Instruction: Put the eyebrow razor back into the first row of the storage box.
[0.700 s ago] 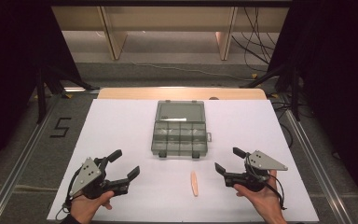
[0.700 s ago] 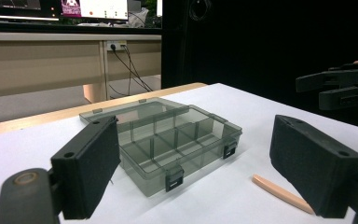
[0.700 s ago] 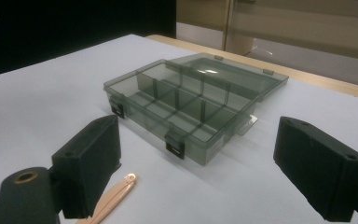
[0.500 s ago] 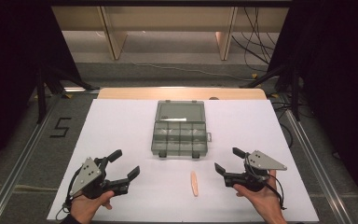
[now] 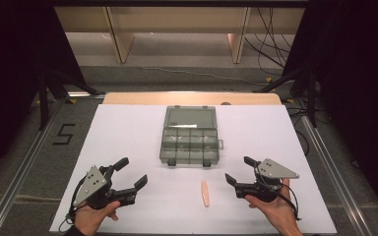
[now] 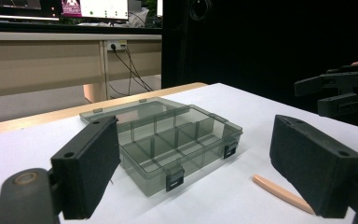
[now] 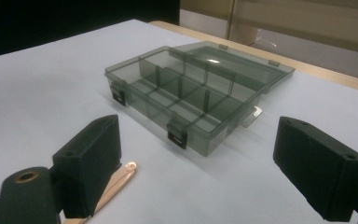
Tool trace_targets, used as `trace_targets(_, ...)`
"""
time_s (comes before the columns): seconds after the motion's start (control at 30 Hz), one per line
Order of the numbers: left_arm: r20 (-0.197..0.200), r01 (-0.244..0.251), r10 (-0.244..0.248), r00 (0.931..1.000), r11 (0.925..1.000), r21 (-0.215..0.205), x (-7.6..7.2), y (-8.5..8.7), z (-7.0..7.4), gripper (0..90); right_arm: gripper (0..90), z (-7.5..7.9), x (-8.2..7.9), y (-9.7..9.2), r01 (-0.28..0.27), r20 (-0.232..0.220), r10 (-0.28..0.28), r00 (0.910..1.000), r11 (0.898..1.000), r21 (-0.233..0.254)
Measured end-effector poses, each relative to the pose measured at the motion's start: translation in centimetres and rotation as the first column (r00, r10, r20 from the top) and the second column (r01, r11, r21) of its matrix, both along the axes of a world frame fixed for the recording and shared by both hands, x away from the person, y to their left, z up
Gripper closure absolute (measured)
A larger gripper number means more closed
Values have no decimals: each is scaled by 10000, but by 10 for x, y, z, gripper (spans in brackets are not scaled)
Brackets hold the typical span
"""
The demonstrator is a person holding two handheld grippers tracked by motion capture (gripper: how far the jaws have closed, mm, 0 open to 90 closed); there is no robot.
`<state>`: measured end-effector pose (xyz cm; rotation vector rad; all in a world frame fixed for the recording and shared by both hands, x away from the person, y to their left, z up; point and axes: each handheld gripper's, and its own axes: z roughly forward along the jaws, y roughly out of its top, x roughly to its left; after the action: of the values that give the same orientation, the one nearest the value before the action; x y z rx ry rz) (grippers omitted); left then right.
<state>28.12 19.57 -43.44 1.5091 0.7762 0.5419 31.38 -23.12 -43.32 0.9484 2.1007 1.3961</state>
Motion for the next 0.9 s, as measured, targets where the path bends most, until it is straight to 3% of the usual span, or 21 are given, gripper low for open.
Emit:
trace_targets(0.1,2,-15,15,10000,10000,-1,0,0,0,159,163,0,1,1,-41,174,47,9998,9995,-308)
trace_targets(0.13,-3,-7,7,10000,10000,0,0,0,0,159,163,0,0,2,-90,-56,88,9999,9995,-316)
trace_targets(0.3,-8,-5,5,10000,10000,21,0,0,0,159,170,0,3,6,-258,-110,250,9996,9971,-720)
trace_targets(0.43,14,-3,3,10000,10000,31,0,0,0,159,194,0,4,14,-561,-465,525,9975,9952,-808)
trace_targets(0.47,-7,-19,19,10000,10000,18,0,0,0,159,194,0,5,16,-597,-368,565,9977,9939,-926)
trace_targets(0.9,-37,-21,21,10000,10000,27,0,-1,-1,159,199,-1,13,38,-1259,-1116,1088,9878,9790,-1601)
